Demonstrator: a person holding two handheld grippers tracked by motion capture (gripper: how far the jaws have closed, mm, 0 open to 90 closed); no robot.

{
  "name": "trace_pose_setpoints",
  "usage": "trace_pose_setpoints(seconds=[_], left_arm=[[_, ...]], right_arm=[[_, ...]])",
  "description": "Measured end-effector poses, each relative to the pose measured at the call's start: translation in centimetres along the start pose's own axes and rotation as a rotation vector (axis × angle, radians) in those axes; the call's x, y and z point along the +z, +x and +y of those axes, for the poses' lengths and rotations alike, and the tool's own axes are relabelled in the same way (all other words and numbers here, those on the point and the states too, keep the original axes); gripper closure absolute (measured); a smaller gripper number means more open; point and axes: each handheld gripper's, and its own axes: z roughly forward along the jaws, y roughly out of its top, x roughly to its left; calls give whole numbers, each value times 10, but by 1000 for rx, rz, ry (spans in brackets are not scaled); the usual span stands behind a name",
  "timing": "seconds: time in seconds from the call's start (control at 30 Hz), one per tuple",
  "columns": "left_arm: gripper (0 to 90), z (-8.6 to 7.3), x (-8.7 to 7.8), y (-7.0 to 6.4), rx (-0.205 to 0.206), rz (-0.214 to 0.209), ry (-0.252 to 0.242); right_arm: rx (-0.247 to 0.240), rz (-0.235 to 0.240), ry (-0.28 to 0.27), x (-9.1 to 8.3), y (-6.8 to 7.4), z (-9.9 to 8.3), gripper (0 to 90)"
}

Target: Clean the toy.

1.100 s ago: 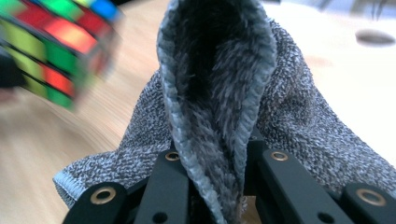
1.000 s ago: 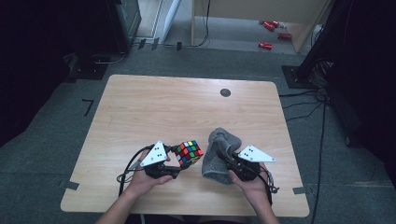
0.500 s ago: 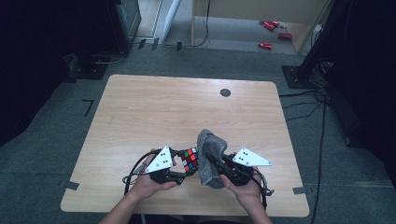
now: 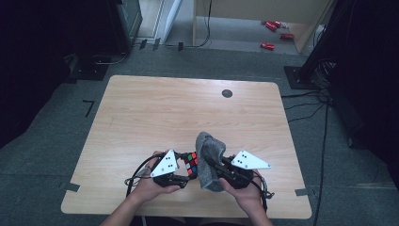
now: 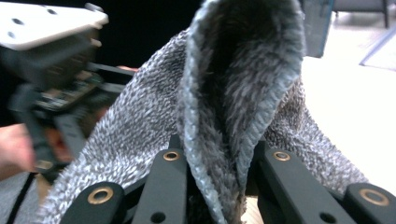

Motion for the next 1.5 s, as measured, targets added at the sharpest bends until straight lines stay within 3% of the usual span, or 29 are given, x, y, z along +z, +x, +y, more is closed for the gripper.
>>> trace_pose_setpoints(seconds=[0.13, 0.27, 0.33, 0.4, 0.5, 0.57, 0.7, 0.8, 0.87, 1.03, 1.13, 1.23, 1.3, 1.43, 1.5], left_arm=[[347, 0, 0, 2, -11, -1, -5], [347, -1, 3, 0, 3, 5, 22], [347, -1, 2, 0, 0, 4, 11], [347, 1, -1, 1, -8, 1, -2], [347, 1, -4, 4, -22, 2, -14], [347, 0, -4, 5, -26, 2, -15], [347, -2, 1, 1, -5, 3, 8], [348, -1, -1, 0, -4, -1, -9], [349, 0, -3, 2, -7, -1, -18], [348, -1, -4, 4, -26, 3, -13], [348, -1, 2, 0, -6, 13, 17], [349, -1, 2, -1, -11, 5, 2], [349, 0, -1, 1, -14, 7, -9], [348, 2, -7, 6, -33, 37, -30], [348, 4, -11, 9, -57, 43, -56]], right_arm=[[37, -39, 27, 0, -12, -6, 782], [-10, 4, 2, 0, 5, 1, 782], [-40, 0, -3, 0, 12, 5, 781], [-29, 7, -14, 0, 8, 4, 781], [-29, -47, 12, 1, -2, -4, 782], [-5, -57, 23, 1, -5, -6, 782], [-45, -20, -2, 1, 8, 1, 781], [-73, -20, -14, 0, 16, 4, 781], [-53, -8, -24, 0, 11, 3, 781], [-3, -53, 16, 3, -3, -6, 782], [-41, -36, -2, 1, 8, -1, 782], [-74, -31, -17, 0, 16, 4, 783], [-49, -24, -23, 1, 11, 1, 783], [0, -69, 12, 3, -7, -9, 784], [32, -52, 18, 3, -12, -12, 786]])
